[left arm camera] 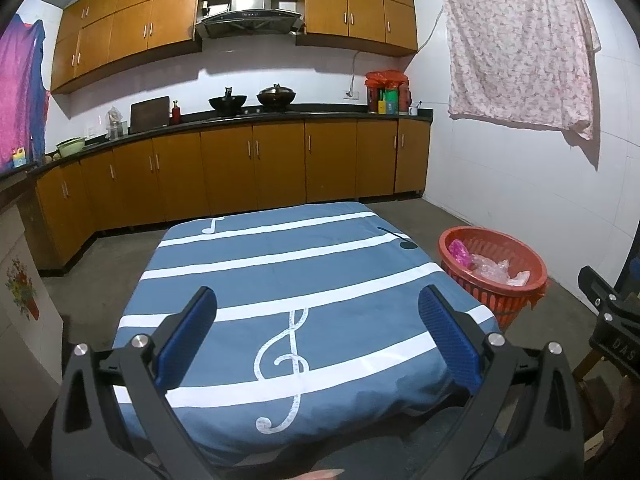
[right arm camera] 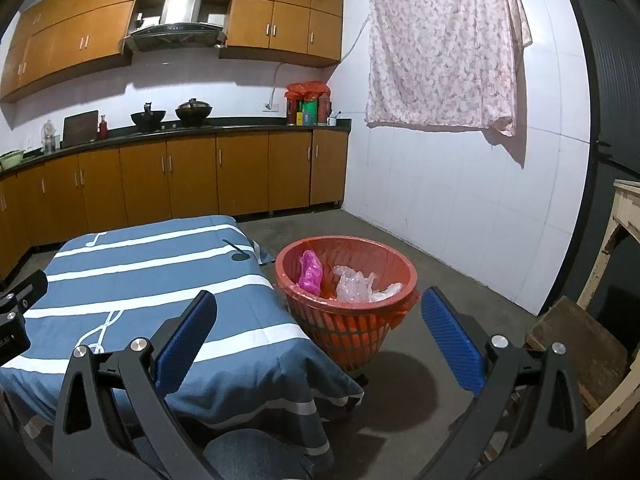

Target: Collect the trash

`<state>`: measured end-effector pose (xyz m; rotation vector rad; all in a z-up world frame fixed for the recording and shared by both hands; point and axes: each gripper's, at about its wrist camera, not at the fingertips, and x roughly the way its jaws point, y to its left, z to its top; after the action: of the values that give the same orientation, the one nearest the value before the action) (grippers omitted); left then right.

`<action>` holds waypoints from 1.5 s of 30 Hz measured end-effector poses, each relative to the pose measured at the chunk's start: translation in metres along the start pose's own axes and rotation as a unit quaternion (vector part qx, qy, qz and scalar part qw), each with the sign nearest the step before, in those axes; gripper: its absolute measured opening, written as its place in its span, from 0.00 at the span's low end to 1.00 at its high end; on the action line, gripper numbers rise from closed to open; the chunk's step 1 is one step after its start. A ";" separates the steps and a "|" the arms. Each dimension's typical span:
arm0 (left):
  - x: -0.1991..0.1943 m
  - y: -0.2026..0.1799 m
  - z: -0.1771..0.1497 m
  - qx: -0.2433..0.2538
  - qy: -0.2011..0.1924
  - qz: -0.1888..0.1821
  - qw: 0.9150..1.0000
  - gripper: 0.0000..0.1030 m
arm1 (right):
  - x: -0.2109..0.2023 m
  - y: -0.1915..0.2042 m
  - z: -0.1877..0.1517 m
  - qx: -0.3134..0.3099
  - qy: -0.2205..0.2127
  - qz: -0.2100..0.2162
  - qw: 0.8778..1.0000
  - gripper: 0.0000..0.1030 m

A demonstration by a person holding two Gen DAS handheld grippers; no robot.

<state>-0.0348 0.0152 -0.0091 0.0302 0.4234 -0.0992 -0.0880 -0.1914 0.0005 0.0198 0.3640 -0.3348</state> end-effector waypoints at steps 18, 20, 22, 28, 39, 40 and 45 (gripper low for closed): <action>0.002 -0.002 -0.002 0.001 0.006 -0.002 1.000 0.96 | 0.005 -0.002 0.000 0.003 0.012 0.001 1.000 0.98; 0.001 -0.003 -0.002 0.001 0.006 -0.002 1.000 0.96 | 0.006 -0.003 -0.001 0.004 0.013 0.001 1.000 0.98; 0.002 -0.002 -0.002 0.001 0.006 -0.003 1.000 0.96 | 0.007 -0.003 -0.001 0.005 0.013 0.001 1.000 0.98; 0.002 -0.002 -0.002 0.001 0.006 -0.003 1.000 0.96 | 0.008 -0.004 -0.003 0.007 0.014 0.000 1.000 0.98; 0.001 -0.002 -0.001 0.001 0.006 -0.002 1.000 0.96 | 0.008 -0.004 -0.003 0.006 0.014 0.000 1.000 0.98; 0.001 -0.002 -0.001 0.001 0.006 -0.003 1.000 0.96 | 0.008 -0.004 -0.003 0.006 0.014 0.000 1.000 0.98; 0.001 -0.002 -0.001 0.001 0.006 -0.002 1.000 0.96 | 0.008 -0.004 -0.003 0.006 0.015 0.000 1.000 0.98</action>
<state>-0.0344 0.0128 -0.0106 0.0320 0.4362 -0.1037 -0.0834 -0.1974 -0.0054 0.0370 0.3918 -0.3367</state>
